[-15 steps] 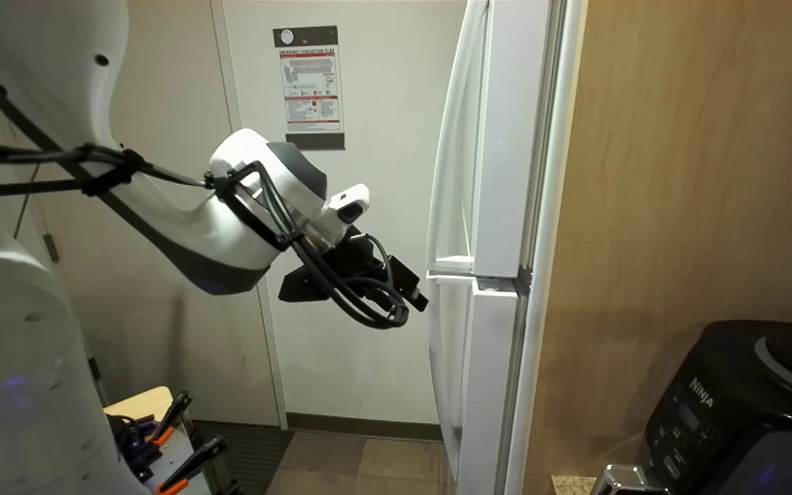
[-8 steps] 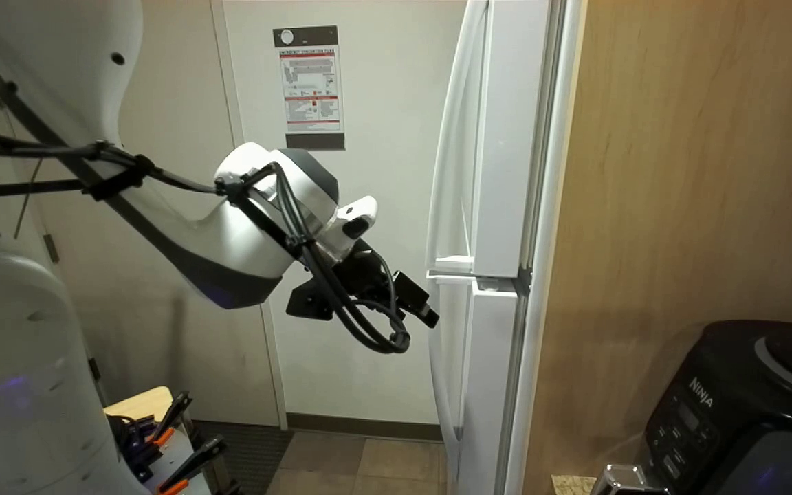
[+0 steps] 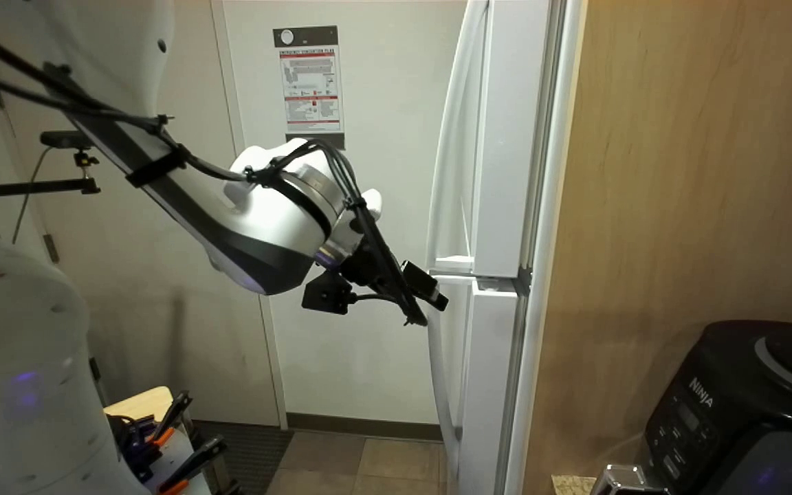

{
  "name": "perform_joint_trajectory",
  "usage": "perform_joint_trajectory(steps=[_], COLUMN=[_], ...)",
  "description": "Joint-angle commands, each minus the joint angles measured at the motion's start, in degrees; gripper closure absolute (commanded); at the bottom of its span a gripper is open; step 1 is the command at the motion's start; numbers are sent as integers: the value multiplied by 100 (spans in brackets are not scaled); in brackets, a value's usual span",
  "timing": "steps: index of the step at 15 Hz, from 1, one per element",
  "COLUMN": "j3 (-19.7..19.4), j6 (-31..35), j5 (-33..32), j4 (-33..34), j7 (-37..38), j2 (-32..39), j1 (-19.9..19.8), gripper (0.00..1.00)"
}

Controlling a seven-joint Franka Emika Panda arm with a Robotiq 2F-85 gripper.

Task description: Open the fridge

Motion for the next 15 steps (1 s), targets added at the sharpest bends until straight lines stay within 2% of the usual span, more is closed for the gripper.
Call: perform_joint_trajectory(steps=[1,5,10,11,12,15], j3=[-165,-427,-796,-853,-891,-946], j6=[-46,-76,-59,-62,-43,28], j5=[-542,-854,-1128,-1205,-1241,-1217], j4=[277,526,850,904,948,867], j7=[837,1424,1981,2084,2128,2156], j2=[226,516,1027,1082,1137,1102], j1=[454,866,1192,1237,1263,1304], gripper=[0,0,0,25,27,47])
